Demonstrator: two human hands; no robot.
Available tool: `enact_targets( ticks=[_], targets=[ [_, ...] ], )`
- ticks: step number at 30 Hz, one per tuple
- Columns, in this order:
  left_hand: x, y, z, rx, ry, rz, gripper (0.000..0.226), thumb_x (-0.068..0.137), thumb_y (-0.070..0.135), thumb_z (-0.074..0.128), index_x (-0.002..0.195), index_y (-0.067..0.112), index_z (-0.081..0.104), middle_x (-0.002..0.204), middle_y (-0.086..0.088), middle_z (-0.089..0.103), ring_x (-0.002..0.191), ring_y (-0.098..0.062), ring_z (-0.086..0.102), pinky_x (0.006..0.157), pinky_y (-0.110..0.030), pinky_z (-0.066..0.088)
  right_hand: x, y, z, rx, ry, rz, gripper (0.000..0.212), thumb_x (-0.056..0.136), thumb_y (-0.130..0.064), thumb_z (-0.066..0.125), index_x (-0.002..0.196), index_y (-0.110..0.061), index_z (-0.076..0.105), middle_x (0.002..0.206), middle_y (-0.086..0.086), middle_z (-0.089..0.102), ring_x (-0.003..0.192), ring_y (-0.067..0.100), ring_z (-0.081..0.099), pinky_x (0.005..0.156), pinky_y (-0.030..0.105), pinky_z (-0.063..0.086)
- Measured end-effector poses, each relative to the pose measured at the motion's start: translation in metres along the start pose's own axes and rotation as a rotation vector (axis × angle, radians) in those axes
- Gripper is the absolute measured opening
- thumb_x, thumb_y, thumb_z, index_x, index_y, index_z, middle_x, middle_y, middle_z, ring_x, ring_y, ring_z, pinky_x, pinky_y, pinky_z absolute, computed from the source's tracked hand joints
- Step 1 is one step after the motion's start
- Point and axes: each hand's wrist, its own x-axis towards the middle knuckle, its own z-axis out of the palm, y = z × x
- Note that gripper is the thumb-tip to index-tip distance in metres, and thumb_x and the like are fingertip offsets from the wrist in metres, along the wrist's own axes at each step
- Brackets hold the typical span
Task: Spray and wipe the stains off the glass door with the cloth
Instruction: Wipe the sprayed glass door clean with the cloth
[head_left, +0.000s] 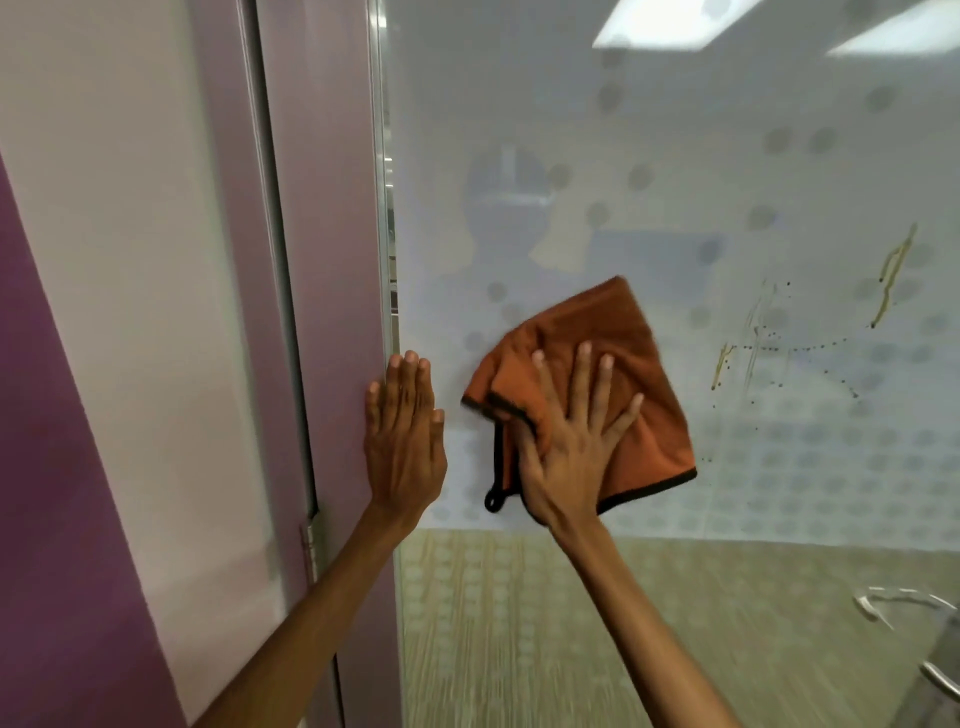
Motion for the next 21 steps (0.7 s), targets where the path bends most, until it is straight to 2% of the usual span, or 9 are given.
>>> enact_targets(
  ticks=[4,6,9,12,16,18,21],
  targets=[
    [-0.012,-0.003,-0.001,-0.01,-0.046,0.002,0.053,0.107,0.028,0.015,0.157,0.011,0.009,0.164,-0.001,0.009,0.155,-0.017,0.0,0.126,-0.036,-0.004,-0.067,0.046,-0.004,0.004,-0.07,0.007,0.063,0.092,-0.048,0.039,0.153,-0.036,0.029,0.166,0.004,0.012,0.157,0.02,-0.002,0.116,0.069,0.004],
    [-0.017,-0.003,0.0,-0.01,-0.06,-0.02,0.053,0.107,0.029,0.014,0.157,0.011,0.009,0.164,-0.001,0.009,0.155,-0.017,-0.001,0.126,-0.036,-0.004,-0.054,0.058,-0.007,-0.004,0.009,0.108,0.064,0.091,-0.047,0.044,0.153,-0.034,0.034,0.167,0.005,0.011,0.157,0.024,0.0,0.116,0.071,0.001],
    [-0.02,-0.001,0.003,-0.008,-0.058,-0.046,0.054,0.107,0.029,0.012,0.157,0.011,0.006,0.166,0.0,0.0,0.155,-0.018,-0.002,0.126,-0.037,-0.005,-0.007,0.04,-0.001,-0.028,0.15,0.276,0.073,0.088,-0.049,0.049,0.156,-0.035,0.027,0.168,0.011,0.005,0.156,0.03,-0.004,0.113,0.072,-0.01],
    [-0.028,0.007,0.005,-0.019,-0.072,-0.058,0.055,0.107,0.032,0.01,0.158,0.014,-0.001,0.166,0.0,-0.009,0.155,-0.017,-0.007,0.126,-0.037,-0.007,-0.014,0.019,0.01,-0.082,0.133,0.238,0.074,0.091,-0.057,0.045,0.158,-0.037,0.019,0.168,0.016,0.005,0.156,0.035,-0.003,0.112,0.073,-0.01],
    [-0.042,0.014,0.005,-0.058,-0.132,-0.053,0.056,0.107,0.035,0.009,0.157,0.013,-0.004,0.165,-0.001,-0.005,0.154,-0.016,-0.01,0.126,-0.036,-0.008,-0.066,0.053,0.0,-0.144,0.017,0.08,0.076,0.083,-0.052,0.051,0.153,-0.034,0.028,0.164,0.016,0.021,0.154,0.034,0.009,0.108,0.081,0.003],
    [-0.045,0.012,0.005,-0.054,-0.15,-0.036,0.056,0.106,0.035,0.008,0.157,0.017,-0.008,0.166,0.001,-0.013,0.154,-0.016,-0.011,0.125,-0.036,-0.01,-0.047,0.073,-0.009,-0.155,0.077,0.155,0.077,0.082,-0.054,0.053,0.153,-0.035,0.03,0.164,0.017,0.021,0.153,0.036,0.012,0.107,0.082,0.002],
    [-0.043,0.017,0.008,-0.053,-0.133,-0.059,0.057,0.106,0.036,0.007,0.157,0.017,-0.01,0.165,0.003,-0.018,0.154,-0.016,-0.013,0.125,-0.039,-0.011,0.002,0.067,-0.011,-0.129,0.205,0.33,0.079,0.086,-0.056,0.051,0.157,-0.038,0.021,0.167,0.014,0.011,0.155,0.034,0.004,0.109,0.08,-0.003]
  ],
)
